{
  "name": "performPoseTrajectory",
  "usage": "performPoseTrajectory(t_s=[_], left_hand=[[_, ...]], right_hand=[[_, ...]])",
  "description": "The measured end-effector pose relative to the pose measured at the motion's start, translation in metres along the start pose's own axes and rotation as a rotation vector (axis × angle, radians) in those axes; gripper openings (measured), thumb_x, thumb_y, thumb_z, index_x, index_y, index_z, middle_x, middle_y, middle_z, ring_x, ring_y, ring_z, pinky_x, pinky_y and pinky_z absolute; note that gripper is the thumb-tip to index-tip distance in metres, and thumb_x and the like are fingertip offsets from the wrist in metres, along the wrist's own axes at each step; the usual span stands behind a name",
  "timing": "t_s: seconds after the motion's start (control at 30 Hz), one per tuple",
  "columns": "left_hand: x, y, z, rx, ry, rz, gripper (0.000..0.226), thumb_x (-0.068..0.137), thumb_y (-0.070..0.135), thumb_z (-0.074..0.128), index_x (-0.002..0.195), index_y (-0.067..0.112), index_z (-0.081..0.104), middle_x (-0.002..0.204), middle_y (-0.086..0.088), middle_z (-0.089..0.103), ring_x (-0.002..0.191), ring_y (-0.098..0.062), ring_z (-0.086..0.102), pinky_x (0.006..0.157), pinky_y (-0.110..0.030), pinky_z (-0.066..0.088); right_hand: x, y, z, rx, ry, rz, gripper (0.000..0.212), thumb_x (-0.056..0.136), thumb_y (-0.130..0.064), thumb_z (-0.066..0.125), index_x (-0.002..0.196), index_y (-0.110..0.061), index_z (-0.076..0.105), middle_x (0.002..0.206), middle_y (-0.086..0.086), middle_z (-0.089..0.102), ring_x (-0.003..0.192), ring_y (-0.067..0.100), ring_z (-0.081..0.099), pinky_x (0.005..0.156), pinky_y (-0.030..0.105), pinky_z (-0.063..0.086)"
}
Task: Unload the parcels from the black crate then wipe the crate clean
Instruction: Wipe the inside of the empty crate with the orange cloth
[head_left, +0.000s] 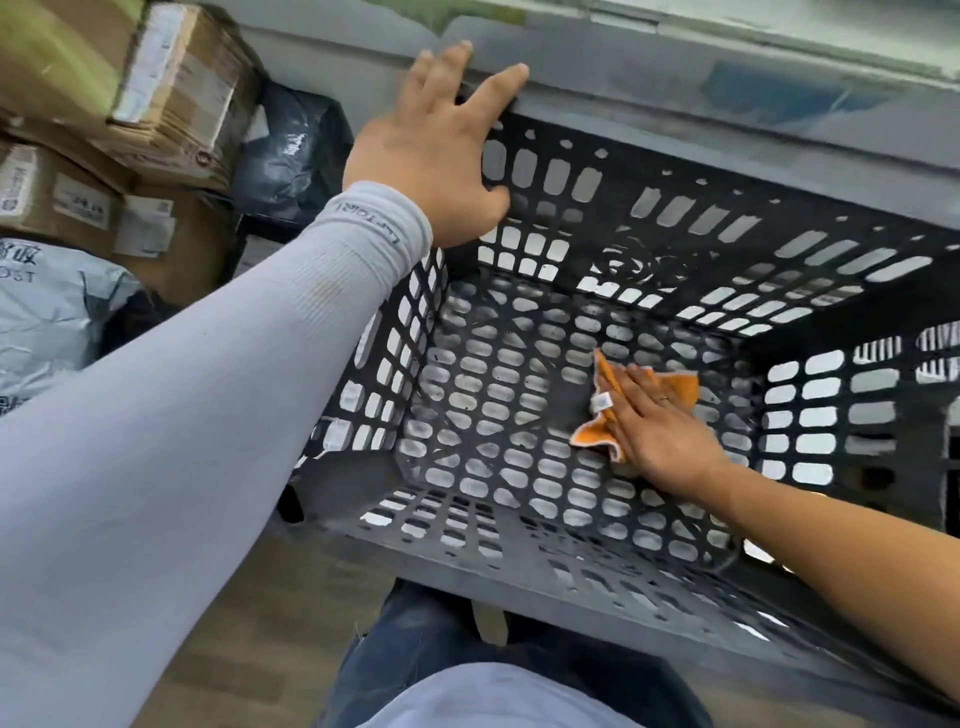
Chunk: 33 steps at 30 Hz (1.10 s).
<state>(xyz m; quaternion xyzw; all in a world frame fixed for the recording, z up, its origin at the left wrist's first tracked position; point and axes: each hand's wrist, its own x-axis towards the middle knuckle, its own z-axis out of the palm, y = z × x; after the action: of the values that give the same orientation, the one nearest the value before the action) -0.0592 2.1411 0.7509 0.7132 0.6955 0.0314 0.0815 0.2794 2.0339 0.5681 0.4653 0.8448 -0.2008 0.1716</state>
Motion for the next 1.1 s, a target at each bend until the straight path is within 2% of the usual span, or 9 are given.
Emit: performPoseTrajectory(t_s=[0.1, 0.27, 0.4, 0.53, 0.73, 0.8, 0.9, 0.97, 1.1], left_hand=[[-0.002, 0.002, -0.002, 0.014, -0.013, -0.003, 0.092, 0.087, 0.048, 0.066, 0.161, 0.046, 0.010, 0.173, -0.004, 0.002, 0.159, -0.029, 0.002, 0.115, -0.057, 0.037], [-0.003, 0.003, -0.004, 0.040, -0.024, 0.009, 0.095, 0.089, 0.048, 0.066, 0.162, 0.045, 0.005, 0.173, -0.006, -0.001, 0.159, -0.032, -0.001, 0.119, -0.057, 0.030], [-0.001, 0.002, -0.002, 0.062, -0.028, 0.023, 0.099, 0.088, 0.051, 0.065, 0.162, 0.045, -0.001, 0.173, -0.007, -0.008, 0.159, -0.034, -0.006, 0.124, -0.060, 0.020], [0.000, 0.001, 0.002, 0.114, -0.008, 0.042, 0.102, 0.087, 0.055, 0.063, 0.161, 0.045, -0.007, 0.172, -0.008, -0.018, 0.158, -0.035, -0.013, 0.124, -0.064, 0.012], [0.000, -0.001, 0.004, 0.106, 0.012, 0.063, 0.104, 0.086, 0.054, 0.063, 0.162, 0.042, -0.006, 0.172, -0.011, -0.016, 0.158, -0.037, -0.012, 0.125, -0.063, 0.011], [-0.001, -0.001, 0.004, 0.095, 0.015, 0.070, 0.103, 0.086, 0.053, 0.062, 0.163, 0.040, -0.005, 0.172, -0.010, -0.015, 0.158, -0.037, -0.011, 0.125, -0.063, 0.012], [-0.002, -0.002, 0.002, 0.081, 0.015, 0.089, 0.102, 0.087, 0.052, 0.060, 0.163, 0.039, -0.006, 0.172, -0.009, -0.017, 0.158, -0.037, -0.013, 0.125, -0.063, 0.010], [-0.005, -0.003, -0.001, 0.087, 0.005, 0.121, 0.100, 0.089, 0.052, 0.058, 0.164, 0.038, -0.007, 0.171, -0.007, -0.020, 0.157, -0.036, -0.015, 0.126, -0.062, 0.007], [-0.028, -0.004, -0.001, 0.069, -0.024, 0.139, 0.101, 0.091, 0.053, 0.059, 0.164, 0.037, -0.010, 0.170, -0.005, -0.024, 0.157, -0.033, -0.018, 0.127, -0.060, 0.004]], right_hand=[[-0.001, 0.001, 0.000, 0.024, -0.016, 0.053, 0.062, 0.108, -0.052, 0.006, 0.158, -0.034, -0.027, 0.170, -0.007, -0.006, 0.158, 0.017, -0.009, 0.128, 0.041, 0.000], [0.017, -0.030, 0.009, 0.142, 0.053, 0.134, 0.064, 0.109, -0.054, 0.010, 0.163, -0.031, -0.015, 0.172, -0.002, -0.002, 0.159, 0.026, -0.003, 0.129, 0.047, 0.006], [0.044, -0.064, 0.010, 0.182, 0.131, 0.200, 0.063, 0.110, -0.050, 0.014, 0.166, -0.021, 0.008, 0.173, 0.000, -0.003, 0.159, 0.025, -0.005, 0.129, 0.048, 0.001], [0.073, -0.095, 0.001, 0.205, 0.134, 0.120, 0.063, 0.110, -0.051, 0.014, 0.165, -0.022, 0.001, 0.171, -0.002, -0.014, 0.156, 0.022, -0.016, 0.129, 0.045, -0.004], [0.122, -0.160, -0.018, 0.145, 0.111, -0.111, 0.064, 0.109, -0.051, 0.010, 0.164, -0.025, -0.005, 0.169, -0.004, -0.024, 0.154, 0.027, -0.024, 0.127, 0.054, -0.004], [0.133, -0.173, -0.019, 0.078, 0.118, -0.102, 0.066, 0.108, -0.054, 0.014, 0.164, -0.026, -0.004, 0.169, -0.003, -0.023, 0.154, 0.028, -0.026, 0.126, 0.060, -0.003], [0.130, -0.169, -0.010, 0.096, 0.090, -0.024, 0.069, 0.102, -0.066, 0.013, 0.162, -0.040, -0.011, 0.168, -0.006, -0.028, 0.153, 0.029, -0.029, 0.121, 0.066, -0.014], [0.120, -0.157, -0.004, 0.051, 0.074, -0.038, 0.070, 0.102, -0.069, 0.011, 0.161, -0.041, -0.015, 0.168, -0.005, -0.026, 0.153, 0.027, -0.028, 0.121, 0.064, -0.015], [0.107, -0.134, 0.000, 0.021, 0.059, -0.047, 0.069, 0.105, -0.059, 0.012, 0.163, -0.032, -0.014, 0.171, -0.006, -0.017, 0.156, 0.023, -0.023, 0.125, 0.053, -0.014]])
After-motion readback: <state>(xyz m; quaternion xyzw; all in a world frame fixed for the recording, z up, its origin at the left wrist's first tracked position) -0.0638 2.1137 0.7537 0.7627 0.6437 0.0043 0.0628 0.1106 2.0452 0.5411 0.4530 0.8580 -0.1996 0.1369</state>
